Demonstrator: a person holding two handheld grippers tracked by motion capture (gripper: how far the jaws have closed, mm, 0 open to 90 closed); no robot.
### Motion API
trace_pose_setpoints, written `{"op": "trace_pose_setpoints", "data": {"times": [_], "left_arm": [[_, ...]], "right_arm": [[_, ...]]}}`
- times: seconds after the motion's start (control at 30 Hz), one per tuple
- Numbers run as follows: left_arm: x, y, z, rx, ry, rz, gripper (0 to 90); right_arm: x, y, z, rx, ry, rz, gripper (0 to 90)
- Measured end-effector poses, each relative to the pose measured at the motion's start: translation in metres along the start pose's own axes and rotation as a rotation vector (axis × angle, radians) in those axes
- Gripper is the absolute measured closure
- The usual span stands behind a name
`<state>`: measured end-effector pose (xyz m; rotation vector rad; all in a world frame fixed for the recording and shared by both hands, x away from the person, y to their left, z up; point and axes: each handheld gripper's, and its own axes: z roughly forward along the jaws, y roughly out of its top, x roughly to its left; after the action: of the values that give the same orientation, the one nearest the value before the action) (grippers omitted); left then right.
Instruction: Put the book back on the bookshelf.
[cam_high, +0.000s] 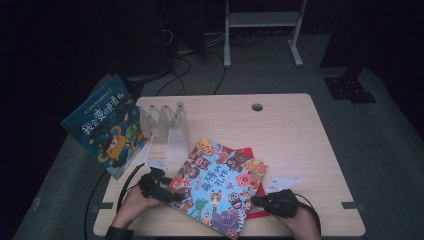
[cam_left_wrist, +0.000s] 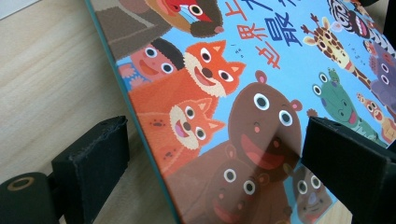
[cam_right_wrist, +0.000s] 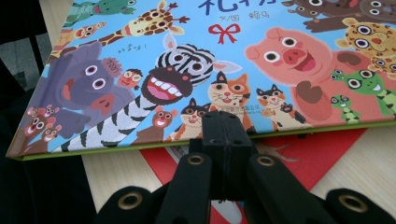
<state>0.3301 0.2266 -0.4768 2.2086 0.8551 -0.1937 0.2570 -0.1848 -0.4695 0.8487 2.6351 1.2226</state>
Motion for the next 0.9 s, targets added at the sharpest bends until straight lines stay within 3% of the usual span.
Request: {"op": "trace_pose_setpoints", "data": {"times": [0.2,0.6,0.9], "left_arm": [[0.007,0.001,0.003,-0.006,-0.035,-0.013,6.8],[0.012,0.009,0.002,0.006,-0.042,-0.061,9.0],[0.013,0.022,-0.013,-0.055,-0.047,-0.060,17.4]], "right_arm": [[0.001,0.005,0.005,0.001,0.005,-0.005,89.0],[0.003,0.007,0.010,0.010,-0.003,-0.016,89.0],[0.000,0.007,0.012,0.006,0.006,-0.014,89.1]]}}
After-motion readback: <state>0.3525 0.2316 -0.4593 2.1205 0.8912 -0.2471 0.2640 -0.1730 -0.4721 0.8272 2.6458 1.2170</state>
